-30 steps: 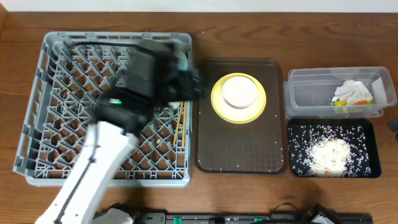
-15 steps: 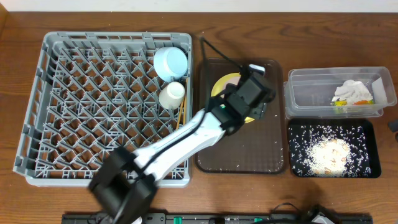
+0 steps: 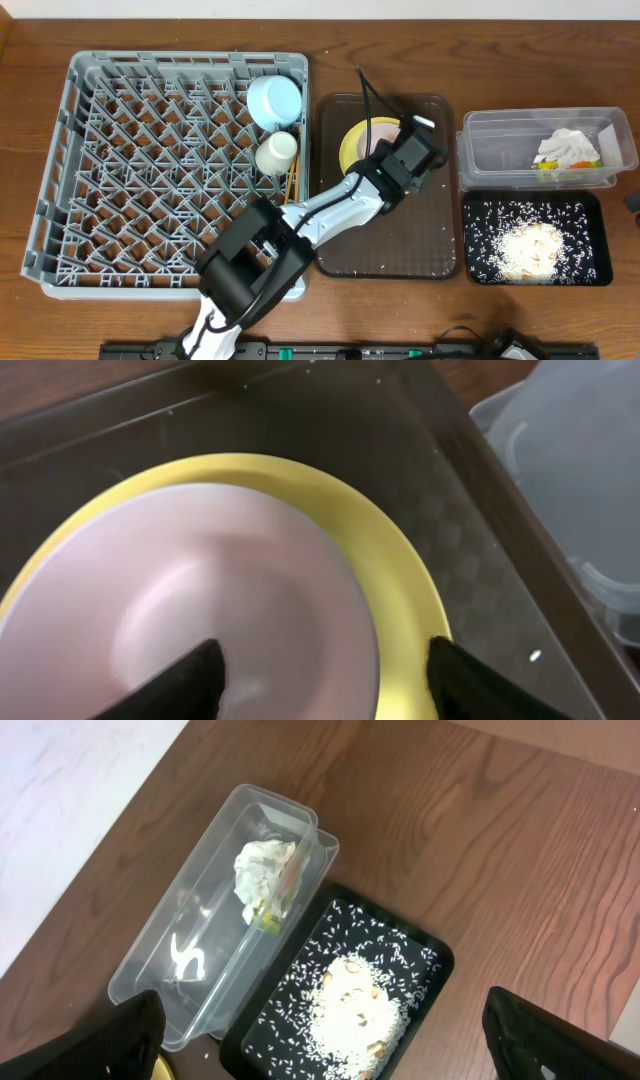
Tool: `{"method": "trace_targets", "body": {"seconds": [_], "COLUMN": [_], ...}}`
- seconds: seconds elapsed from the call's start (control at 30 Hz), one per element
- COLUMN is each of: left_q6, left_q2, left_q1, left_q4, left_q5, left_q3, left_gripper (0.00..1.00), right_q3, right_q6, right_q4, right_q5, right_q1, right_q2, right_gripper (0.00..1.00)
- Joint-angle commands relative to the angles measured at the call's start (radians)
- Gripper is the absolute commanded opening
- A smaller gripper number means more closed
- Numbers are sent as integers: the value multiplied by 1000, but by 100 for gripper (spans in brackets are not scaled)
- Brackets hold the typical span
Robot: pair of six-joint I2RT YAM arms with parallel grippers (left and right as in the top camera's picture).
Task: Sort waste into correct bins and load items into the dishwasher rack
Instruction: 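Move the left gripper back to the pink bowl on the yellow plate, then grasp the pink bowl rim with the left gripper and lift it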
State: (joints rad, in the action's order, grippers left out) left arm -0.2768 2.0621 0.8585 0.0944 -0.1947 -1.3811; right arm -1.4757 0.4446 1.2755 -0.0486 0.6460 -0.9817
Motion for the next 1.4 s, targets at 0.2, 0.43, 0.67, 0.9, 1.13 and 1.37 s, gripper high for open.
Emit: {"method": "trace_targets", "body": {"seconds": [0.2, 0.43, 0.67, 0.9, 1.13, 1.37], "left_q6": [21, 22, 21, -109, -235, -137], "left_q2": [29, 25, -101, -457, -778, -864], "left_q1": [-1, -1, -2, -33, -265, -621], "left_q4": [34, 84, 101, 306, 614, 826], "left_q5": [-23, -23, -23, 69, 540, 1141], "left_q3": [-11, -11, -11, -11, -11, -3], "left_gripper": [38, 22, 6, 6, 6, 6], "right_q3": [0, 0, 0, 0, 0, 0], "right_q6": [11, 11, 11, 11, 11, 11], "right_q4": [1, 1, 1, 1, 1, 1], "right_q5": [0, 0, 0, 0, 0, 0], "right_q1": [13, 13, 13, 13, 13, 13], "right_q2": [2, 2, 2, 2, 2, 2], "right_gripper": [99, 99, 99, 99, 99, 99]}}
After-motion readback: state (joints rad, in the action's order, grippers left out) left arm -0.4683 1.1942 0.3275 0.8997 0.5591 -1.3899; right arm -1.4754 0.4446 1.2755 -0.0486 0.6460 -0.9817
